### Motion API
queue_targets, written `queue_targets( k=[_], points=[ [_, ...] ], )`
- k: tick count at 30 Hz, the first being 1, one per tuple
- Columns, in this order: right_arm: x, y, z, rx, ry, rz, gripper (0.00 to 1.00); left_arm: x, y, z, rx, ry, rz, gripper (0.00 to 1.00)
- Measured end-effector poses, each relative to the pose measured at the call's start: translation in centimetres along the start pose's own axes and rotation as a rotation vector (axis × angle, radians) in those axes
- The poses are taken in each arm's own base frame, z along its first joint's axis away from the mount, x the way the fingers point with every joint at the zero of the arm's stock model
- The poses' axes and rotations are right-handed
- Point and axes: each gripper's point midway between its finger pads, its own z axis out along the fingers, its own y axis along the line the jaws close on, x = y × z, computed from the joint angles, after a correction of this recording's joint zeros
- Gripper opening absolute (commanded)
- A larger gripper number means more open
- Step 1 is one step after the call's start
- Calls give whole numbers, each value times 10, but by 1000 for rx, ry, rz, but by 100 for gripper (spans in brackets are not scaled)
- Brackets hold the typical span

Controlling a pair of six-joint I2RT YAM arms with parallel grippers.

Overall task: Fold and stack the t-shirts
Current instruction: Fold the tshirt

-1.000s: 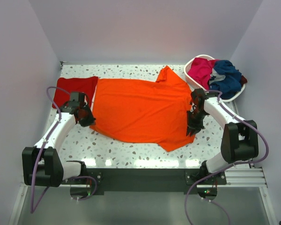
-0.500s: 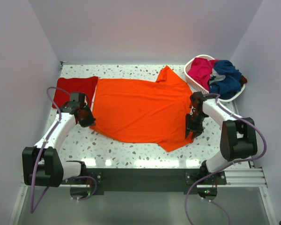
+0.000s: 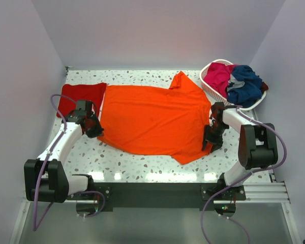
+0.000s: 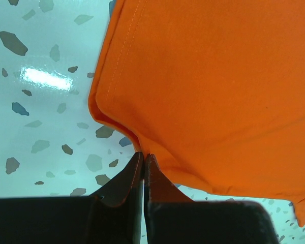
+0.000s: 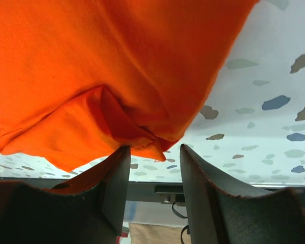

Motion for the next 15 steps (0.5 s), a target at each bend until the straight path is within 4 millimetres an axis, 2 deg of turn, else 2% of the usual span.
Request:
queue_targets(
  k=[11, 14, 15],
  points=[
    [-3, 5, 4, -27, 1, -11, 35, 1, 1, 2, -5, 10, -1, 0],
    [-3, 6, 3, -32, 2, -14, 26, 2, 1, 4, -10, 18, -1, 0],
    [-3, 6, 3, -32, 3, -14, 18, 3, 2, 5, -11, 21, -1, 0]
  ],
)
